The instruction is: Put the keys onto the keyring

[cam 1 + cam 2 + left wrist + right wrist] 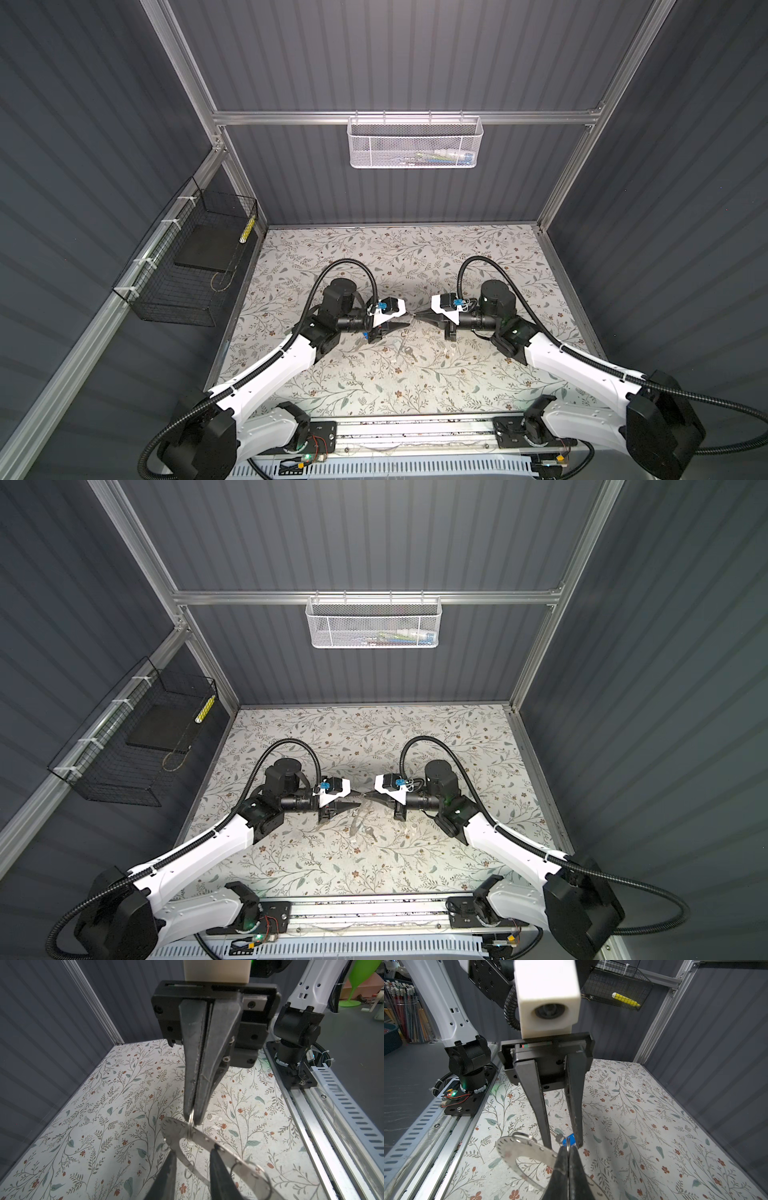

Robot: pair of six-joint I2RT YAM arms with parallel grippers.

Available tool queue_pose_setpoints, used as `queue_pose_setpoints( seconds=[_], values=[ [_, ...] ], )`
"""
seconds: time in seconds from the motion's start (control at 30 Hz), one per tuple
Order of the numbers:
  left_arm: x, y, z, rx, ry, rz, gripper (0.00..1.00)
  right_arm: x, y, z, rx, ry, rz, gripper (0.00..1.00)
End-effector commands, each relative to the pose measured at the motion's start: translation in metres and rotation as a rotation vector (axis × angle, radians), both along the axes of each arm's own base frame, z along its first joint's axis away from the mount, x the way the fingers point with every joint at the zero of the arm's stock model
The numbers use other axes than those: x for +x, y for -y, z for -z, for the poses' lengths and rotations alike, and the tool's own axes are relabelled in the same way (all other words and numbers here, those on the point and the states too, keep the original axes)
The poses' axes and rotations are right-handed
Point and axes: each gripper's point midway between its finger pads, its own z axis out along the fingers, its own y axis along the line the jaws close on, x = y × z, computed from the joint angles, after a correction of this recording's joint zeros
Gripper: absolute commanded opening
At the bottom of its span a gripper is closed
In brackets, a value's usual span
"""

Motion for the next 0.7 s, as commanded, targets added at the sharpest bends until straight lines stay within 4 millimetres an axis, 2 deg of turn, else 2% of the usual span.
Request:
queue_pose_setpoints(
  seconds=[0.0,0.3,0.67],
  values=[
    [0.001,0.006,-0.012,-0.029,0.010,0.007,0.29,-0.003,0.000,-0.004,0.024,0.012,-0.022,0.00],
    [-0.005,0.010,-0.016,-0.043,0.019,0.034,0.27,-0.003,0.000,-0.002,0.023,0.009,-0.028,0.00],
    [-0.010,0.012,-0.017,-0.044,0.035,0.056,0.16,-0.005,-0.001,0.000,0.016,0.005,-0.041,0.00]
  ],
)
